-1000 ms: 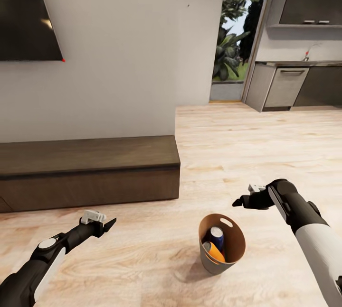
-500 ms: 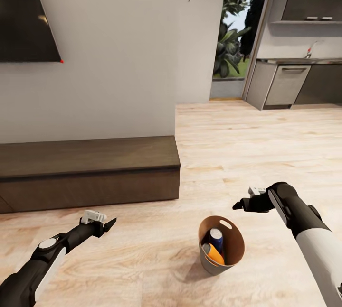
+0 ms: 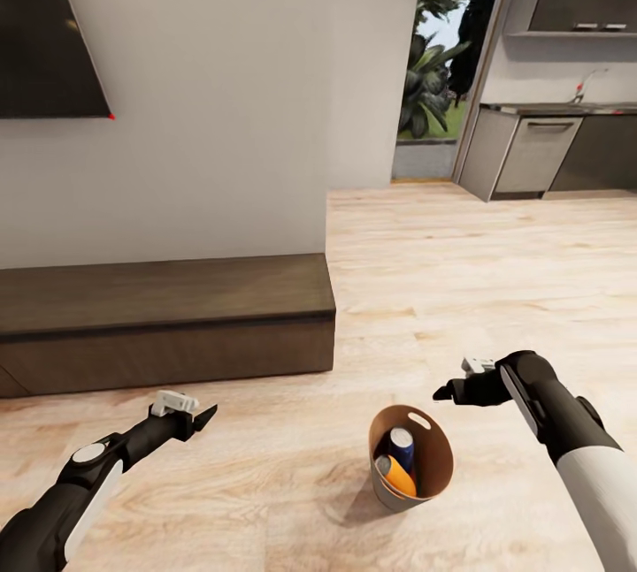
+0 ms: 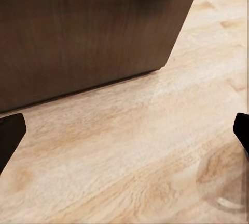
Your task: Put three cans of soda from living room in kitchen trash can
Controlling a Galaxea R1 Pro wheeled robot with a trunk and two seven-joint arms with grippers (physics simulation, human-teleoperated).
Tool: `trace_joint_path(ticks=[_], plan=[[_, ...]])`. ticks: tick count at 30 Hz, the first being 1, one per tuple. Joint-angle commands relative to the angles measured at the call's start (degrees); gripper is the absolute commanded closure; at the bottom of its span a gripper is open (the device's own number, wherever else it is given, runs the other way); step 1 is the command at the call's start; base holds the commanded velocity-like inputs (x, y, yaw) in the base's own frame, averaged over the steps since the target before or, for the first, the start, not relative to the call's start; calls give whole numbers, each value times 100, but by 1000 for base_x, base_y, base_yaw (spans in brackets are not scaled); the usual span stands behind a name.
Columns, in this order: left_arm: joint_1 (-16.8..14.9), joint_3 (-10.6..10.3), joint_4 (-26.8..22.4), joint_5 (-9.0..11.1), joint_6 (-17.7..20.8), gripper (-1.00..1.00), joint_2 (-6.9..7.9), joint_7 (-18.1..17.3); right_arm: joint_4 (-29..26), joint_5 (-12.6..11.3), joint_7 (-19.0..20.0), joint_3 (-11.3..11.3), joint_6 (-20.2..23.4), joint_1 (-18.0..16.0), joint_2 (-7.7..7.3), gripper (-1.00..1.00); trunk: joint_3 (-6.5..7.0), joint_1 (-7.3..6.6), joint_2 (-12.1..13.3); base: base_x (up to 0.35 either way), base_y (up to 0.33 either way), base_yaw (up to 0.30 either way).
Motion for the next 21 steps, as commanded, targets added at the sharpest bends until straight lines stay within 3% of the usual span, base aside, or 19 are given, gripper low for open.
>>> trace_joint_path(ticks=[1, 5, 7, 11, 21], plan=[[0, -1, 2, -3, -1, -100, -2, 2, -6, -3, 2, -2, 0, 40, -2, -100, 9, -23, 41, 0, 0, 0], [0, 3, 14, -4, -3, -100, -46, 2, -62, -6, 19, -1, 0, 171, -2, -100, 45, -111, 202, 0, 0, -10], [0, 5, 30, -10, -3, -100, -82, 33, -450, -10, 12, 4, 0, 497, 12, -100, 66, -154, 282, 0, 0, -85], [0, 5, 36, -12, -3, -100, -96, 41, -807, -7, 4, 2, 0, 726, 16, -100, 118, -242, 443, 0, 0, -101], [7, 5, 38, -13, -7, -100, -154, 65, -1036, -10, 8, 1, 0, 986, 23, -100, 274, -462, 844, 0, 0, -61]])
